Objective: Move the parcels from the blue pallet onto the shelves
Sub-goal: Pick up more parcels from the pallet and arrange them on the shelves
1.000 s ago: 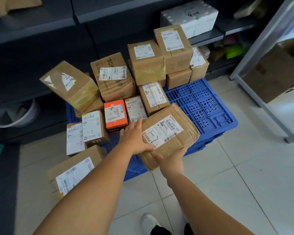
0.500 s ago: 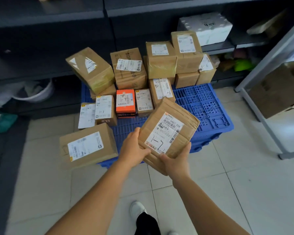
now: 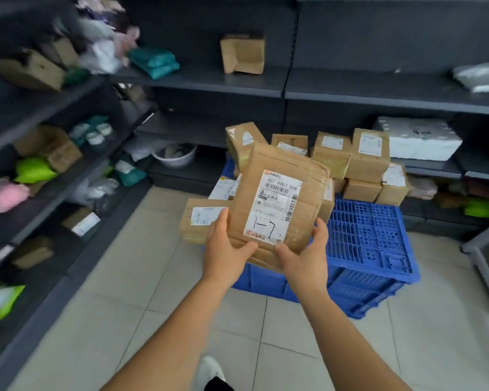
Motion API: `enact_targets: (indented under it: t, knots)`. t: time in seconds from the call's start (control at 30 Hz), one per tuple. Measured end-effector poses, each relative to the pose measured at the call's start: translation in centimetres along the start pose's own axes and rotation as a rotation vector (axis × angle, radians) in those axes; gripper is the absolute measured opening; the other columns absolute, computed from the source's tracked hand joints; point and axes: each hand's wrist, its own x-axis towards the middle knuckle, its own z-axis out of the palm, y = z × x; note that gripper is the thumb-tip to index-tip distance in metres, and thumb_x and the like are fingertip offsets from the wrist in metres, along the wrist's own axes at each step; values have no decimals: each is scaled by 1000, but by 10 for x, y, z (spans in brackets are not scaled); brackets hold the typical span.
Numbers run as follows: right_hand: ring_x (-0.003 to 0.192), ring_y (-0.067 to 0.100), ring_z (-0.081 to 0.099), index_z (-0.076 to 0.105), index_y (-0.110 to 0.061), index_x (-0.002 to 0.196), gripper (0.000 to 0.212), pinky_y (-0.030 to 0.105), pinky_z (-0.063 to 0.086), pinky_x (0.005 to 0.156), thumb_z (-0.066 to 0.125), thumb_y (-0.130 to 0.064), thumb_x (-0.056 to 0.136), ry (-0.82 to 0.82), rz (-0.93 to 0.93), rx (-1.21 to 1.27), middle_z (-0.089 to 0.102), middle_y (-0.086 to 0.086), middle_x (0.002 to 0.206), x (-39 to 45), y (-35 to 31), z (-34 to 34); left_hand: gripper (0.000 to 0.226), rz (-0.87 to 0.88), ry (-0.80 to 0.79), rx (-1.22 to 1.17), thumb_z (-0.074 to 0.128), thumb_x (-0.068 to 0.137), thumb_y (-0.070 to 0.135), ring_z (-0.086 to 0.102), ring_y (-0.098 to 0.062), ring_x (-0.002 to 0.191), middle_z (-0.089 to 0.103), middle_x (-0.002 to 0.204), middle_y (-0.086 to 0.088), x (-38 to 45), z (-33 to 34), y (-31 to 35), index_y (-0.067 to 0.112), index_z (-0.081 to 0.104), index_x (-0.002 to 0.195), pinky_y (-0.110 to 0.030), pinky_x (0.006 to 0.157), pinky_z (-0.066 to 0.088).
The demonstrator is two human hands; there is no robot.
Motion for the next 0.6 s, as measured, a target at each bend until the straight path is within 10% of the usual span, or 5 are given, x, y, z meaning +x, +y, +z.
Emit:
enact_targets:
  t: [0.17,0.33,0.6]
  knots:
    - [75,-28,51,21,-31,146,83,16,42,65,72,-12,83,-170,-163,41,48,-20,127,-33,-43,19,88,1,218,-46,79,73,21,49,-7,119,46,135,10,-36,-63,10,31,30,145,-20,93,40]
    - [133,7,36,15,-31,152,91,24,39,90,72,-17,82,-335,-351,-41,26,-9,151,-71,-82,59,88,-37,426,-60,79,73,22,45,-6,121,43,135,10,-65,-133,7,30,30,146,-22,98,37]
    - [136,4,25,3,-30,153,107,20,28,97,77,-15,77,-588,-591,-99,12,-12,156,-160,-131,133,84,-65,684,-73,79,72,28,49,-4,116,49,128,14,-124,-245,-23,31,35,143,-22,95,40]
